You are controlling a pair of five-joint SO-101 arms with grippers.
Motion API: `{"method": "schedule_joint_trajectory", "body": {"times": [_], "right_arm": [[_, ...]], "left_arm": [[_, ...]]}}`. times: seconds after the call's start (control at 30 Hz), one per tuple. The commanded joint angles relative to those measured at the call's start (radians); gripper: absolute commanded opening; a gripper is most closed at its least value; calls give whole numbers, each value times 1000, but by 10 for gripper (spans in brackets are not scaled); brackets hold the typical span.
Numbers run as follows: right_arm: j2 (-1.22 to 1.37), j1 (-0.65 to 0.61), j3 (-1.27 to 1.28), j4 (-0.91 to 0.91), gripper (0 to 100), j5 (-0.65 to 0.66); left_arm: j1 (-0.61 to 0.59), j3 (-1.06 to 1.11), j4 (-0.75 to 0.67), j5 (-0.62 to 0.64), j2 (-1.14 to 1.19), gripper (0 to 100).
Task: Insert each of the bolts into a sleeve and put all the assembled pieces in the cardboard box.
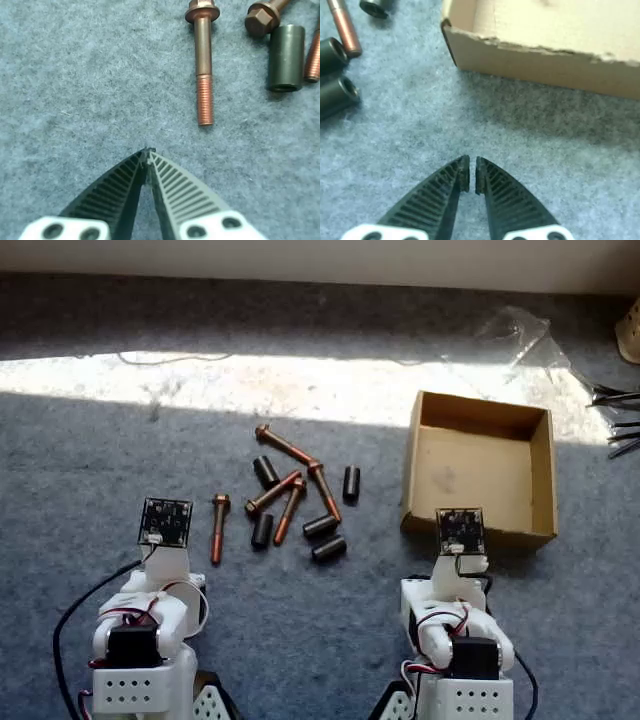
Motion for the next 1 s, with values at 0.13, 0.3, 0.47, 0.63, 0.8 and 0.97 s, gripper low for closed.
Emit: {"method": "schedule_joint_trajectory", "body": {"times": [0.13, 0.3, 0.47, 0.63, 0.8, 0.97], "right_arm": [[-10, 2, 131, 4, 23, -3], [-10, 2, 131, 4, 23, -3], [-10, 2, 131, 4, 23, -5], [-10, 2, 131, 4, 23, -5], [-10, -1, 131, 4, 23, -5], [-10, -2, 131, 4, 23, -5]], "left_arm": [[-12, 21, 5, 6, -10, 6], [-12, 21, 5, 6, -10, 6], [-12, 21, 5, 6, -10, 6], [-12, 21, 5, 6, -10, 6], [-12, 21, 5, 6, -10, 6], [4, 21, 5, 8, -10, 6]]}}
